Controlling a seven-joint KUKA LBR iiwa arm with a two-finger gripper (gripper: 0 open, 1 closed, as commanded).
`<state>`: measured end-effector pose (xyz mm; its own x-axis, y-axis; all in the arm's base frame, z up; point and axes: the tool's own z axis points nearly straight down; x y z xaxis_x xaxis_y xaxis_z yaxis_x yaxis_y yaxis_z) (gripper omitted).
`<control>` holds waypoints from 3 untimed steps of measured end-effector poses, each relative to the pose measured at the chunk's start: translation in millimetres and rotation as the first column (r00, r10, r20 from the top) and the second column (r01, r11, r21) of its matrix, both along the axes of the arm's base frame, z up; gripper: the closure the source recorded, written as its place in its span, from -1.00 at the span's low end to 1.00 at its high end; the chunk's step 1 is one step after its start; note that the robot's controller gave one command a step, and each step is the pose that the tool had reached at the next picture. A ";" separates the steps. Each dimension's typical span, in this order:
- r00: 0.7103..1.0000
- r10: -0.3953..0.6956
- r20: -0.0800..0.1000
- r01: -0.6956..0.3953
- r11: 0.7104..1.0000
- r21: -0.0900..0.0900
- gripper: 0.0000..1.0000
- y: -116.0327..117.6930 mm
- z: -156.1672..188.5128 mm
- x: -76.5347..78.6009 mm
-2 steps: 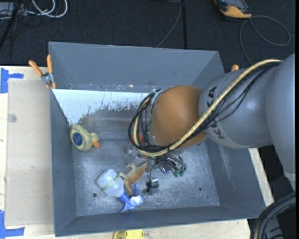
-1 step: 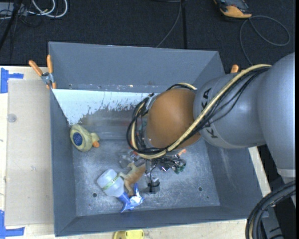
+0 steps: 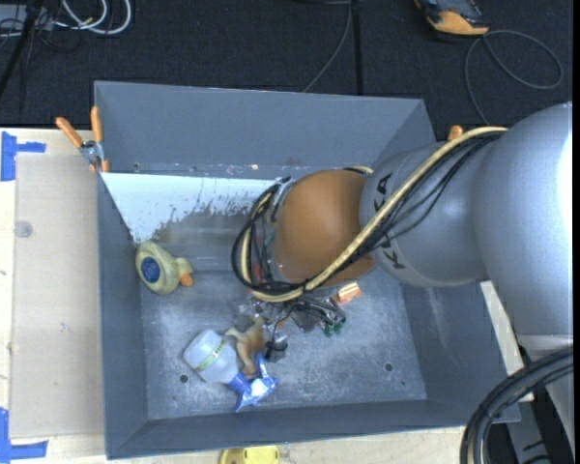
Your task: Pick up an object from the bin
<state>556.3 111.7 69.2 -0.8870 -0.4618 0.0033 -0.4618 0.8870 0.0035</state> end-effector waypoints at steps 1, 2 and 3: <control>1.000 -0.001 0.000 0.001 1.000 0.000 1.00 0.0 0.0 0.0; 1.000 -0.001 -0.003 0.001 1.000 0.000 1.00 -0.1 3.1 -1.0; 1.000 -0.001 -0.009 0.001 1.000 -0.002 1.00 -0.1 17.0 -2.7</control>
Offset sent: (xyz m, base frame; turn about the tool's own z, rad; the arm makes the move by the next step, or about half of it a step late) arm 0.0001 0.0000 0.0372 0.0000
